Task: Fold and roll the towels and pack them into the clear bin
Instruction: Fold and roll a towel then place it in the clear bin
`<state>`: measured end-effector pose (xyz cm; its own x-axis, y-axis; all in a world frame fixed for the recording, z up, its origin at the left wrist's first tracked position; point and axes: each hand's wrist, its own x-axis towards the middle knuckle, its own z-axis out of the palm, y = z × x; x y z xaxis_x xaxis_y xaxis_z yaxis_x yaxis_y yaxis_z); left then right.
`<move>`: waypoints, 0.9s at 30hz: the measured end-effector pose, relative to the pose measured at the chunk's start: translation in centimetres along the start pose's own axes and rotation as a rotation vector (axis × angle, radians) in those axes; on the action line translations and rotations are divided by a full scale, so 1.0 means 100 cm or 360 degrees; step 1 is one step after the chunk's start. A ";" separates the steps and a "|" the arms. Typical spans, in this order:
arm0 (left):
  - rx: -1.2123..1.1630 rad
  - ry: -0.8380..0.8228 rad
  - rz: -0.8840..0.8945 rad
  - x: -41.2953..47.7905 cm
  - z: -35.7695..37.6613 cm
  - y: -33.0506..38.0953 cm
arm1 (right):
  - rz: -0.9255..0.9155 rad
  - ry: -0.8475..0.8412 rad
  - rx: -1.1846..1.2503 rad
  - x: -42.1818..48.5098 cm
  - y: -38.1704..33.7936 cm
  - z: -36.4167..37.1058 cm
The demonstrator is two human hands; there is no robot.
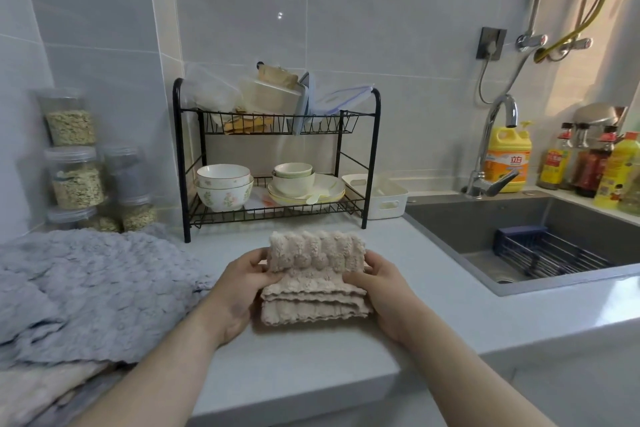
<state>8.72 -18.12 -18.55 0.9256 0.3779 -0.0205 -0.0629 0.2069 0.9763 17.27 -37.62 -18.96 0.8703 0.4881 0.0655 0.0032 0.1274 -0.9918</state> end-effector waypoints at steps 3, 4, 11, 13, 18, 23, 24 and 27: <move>0.0009 0.0043 -0.0012 0.002 0.002 -0.002 | -0.0011 0.0010 0.0023 0.001 0.001 -0.002; 0.0008 0.0069 -0.0007 0.002 0.002 -0.001 | 0.0004 0.0006 0.0024 0.001 0.001 -0.003; 0.0588 0.0144 0.0415 -0.006 0.005 -0.010 | -0.0021 0.0087 -0.0179 -0.001 0.006 0.000; 0.0991 0.0239 0.0597 -0.005 0.008 -0.016 | -0.0313 0.0161 -0.0728 -0.006 0.007 0.002; 0.0990 0.0152 0.0471 -0.005 0.008 -0.015 | -0.0225 -0.0087 -0.1118 -0.008 0.006 0.006; 0.0918 0.0035 0.0284 -0.005 0.008 -0.011 | -0.0189 0.0074 -0.1054 -0.007 0.005 0.006; 0.0906 0.0081 0.0293 -0.004 0.007 -0.011 | -0.0205 0.0125 -0.1019 -0.005 0.005 0.005; 0.0792 0.0172 0.0290 -0.003 0.007 -0.011 | -0.0259 0.0225 -0.0939 -0.003 0.008 0.002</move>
<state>8.72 -19.07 -19.42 0.8710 0.4637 0.1624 -0.0102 -0.3134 0.9496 16.92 -37.52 -19.76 0.8924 0.3785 0.2456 0.3773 -0.3275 -0.8662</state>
